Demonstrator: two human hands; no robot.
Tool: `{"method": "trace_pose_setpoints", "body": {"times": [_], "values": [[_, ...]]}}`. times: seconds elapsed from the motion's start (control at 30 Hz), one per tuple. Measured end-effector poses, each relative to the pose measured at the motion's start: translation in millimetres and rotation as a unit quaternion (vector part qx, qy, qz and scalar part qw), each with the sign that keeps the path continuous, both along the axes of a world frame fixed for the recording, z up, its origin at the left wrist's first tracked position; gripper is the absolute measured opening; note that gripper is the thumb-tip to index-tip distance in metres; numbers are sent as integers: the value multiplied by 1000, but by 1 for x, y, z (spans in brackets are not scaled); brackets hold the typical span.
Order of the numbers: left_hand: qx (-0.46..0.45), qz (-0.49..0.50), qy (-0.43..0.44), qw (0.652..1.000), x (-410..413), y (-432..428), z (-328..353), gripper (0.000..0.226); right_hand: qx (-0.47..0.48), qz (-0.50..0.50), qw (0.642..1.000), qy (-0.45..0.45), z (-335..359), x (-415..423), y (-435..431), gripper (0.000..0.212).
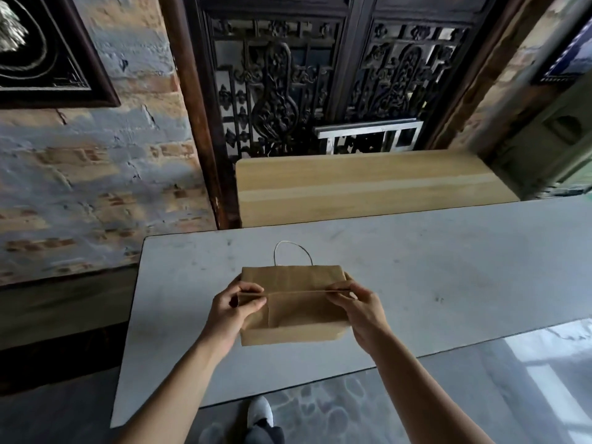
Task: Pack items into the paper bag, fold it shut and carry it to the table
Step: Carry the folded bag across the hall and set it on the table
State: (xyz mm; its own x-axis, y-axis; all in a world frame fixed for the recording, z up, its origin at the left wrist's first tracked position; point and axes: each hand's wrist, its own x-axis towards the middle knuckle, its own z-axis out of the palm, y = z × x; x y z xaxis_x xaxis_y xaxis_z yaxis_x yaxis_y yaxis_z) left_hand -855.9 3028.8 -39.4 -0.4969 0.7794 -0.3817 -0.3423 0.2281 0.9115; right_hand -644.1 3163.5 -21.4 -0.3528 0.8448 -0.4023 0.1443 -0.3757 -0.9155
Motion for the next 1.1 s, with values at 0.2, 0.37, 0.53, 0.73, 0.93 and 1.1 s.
{"method": "trace_pose_setpoints", "body": {"times": [0.2, 0.37, 0.53, 0.73, 0.93, 1.1], "values": [[-78, 0, 82, 994, -8, 19, -35, 19, 14, 38, 997, -58, -45, -14, 22, 14], [-99, -11, 192, 976, -7, 23, -56, 17, 68, 90, 986, -124, -61, -18, 32, 21], [-165, -43, 527, 833, -1, 33, -54, 17, 279, 216, 864, -359, -71, -23, 49, 20], [-107, -168, 572, 796, 24, 74, -33, 16, 469, 345, 758, -295, -68, -46, 52, 18], [-203, -94, 492, 841, -3, 47, -39, 14, 336, 372, 826, -259, -82, -5, 99, 19], [-290, -1, 157, 944, -16, 26, -47, 21, 266, 349, 860, -261, -88, 11, 104, 10]]}}
